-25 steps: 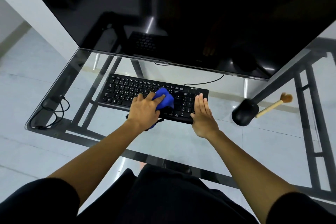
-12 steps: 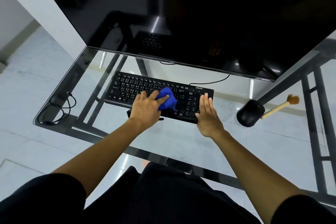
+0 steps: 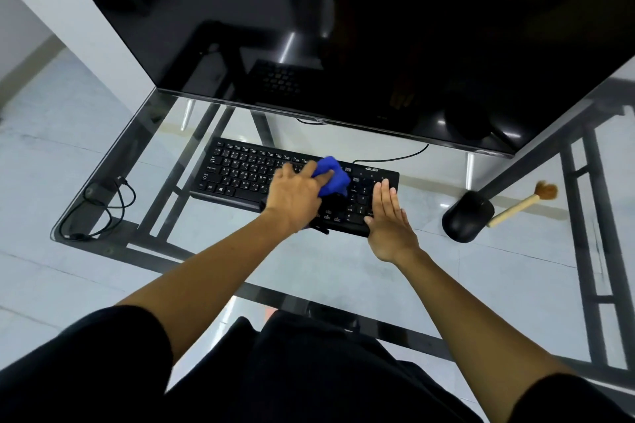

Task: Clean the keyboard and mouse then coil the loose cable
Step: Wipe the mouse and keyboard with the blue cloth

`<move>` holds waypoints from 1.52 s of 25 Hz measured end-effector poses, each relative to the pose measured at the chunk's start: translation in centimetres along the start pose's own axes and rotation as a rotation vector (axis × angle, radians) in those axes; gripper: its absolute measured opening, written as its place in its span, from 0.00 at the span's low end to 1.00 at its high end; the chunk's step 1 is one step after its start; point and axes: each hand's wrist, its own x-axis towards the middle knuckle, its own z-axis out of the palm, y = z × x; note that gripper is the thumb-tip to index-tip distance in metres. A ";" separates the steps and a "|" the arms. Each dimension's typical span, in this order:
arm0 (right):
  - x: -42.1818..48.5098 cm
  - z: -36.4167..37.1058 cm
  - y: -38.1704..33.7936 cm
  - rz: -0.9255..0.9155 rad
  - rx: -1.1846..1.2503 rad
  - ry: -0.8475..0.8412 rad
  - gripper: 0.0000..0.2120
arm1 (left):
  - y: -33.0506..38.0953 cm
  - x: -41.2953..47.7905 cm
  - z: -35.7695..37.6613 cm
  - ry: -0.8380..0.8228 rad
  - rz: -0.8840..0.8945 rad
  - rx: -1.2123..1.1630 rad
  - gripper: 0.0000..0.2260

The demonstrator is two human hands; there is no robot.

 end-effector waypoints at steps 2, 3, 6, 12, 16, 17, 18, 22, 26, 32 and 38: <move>0.1 0.1 0.0 -0.009 -0.003 0.004 0.30 | -0.7 0.6 -0.4 -0.025 -0.124 -0.002 0.26; 0.1 0.1 0.0 -0.011 0.001 0.004 0.30 | -0.1 0.6 -0.7 -0.031 -0.163 -0.009 0.26; 0.1 0.1 0.0 -0.010 0.001 0.014 0.30 | 3.1 -0.7 -0.8 -0.026 -0.070 -0.031 0.26; 0.0 -0.1 0.1 -0.017 -0.029 -0.002 0.30 | -1.7 -0.4 0.1 -0.043 -0.108 0.036 0.26; 0.1 0.1 0.0 -0.021 -0.029 0.015 0.30 | 0.6 -0.5 -0.8 -0.057 -0.215 0.001 0.25; 0.1 0.1 0.0 -0.018 -0.030 0.015 0.31 | 2.2 -1.4 -0.5 -0.055 -0.147 -0.004 0.26; 0.1 0.0 0.0 -0.014 -0.031 0.008 0.31 | 3.6 -2.6 -0.1 -0.054 -0.059 -0.005 0.27; 0.0 -0.2 0.2 -0.008 -0.056 -0.013 0.31 | 1.6 -3.0 0.4 -0.021 0.016 0.022 0.27; 0.0 -0.3 0.1 -0.013 -0.061 -0.014 0.31 | -3.5 -1.3 0.5 -0.080 -0.257 0.037 0.27; 0.1 -0.1 -0.3 -0.004 -0.053 0.002 0.31 | 2.6 -4.3 0.8 -0.047 -0.124 -0.038 0.28; -0.1 -0.3 -0.2 0.000 -0.071 -0.003 0.31 | -2.4 -3.7 1.1 -0.040 -0.182 -0.022 0.26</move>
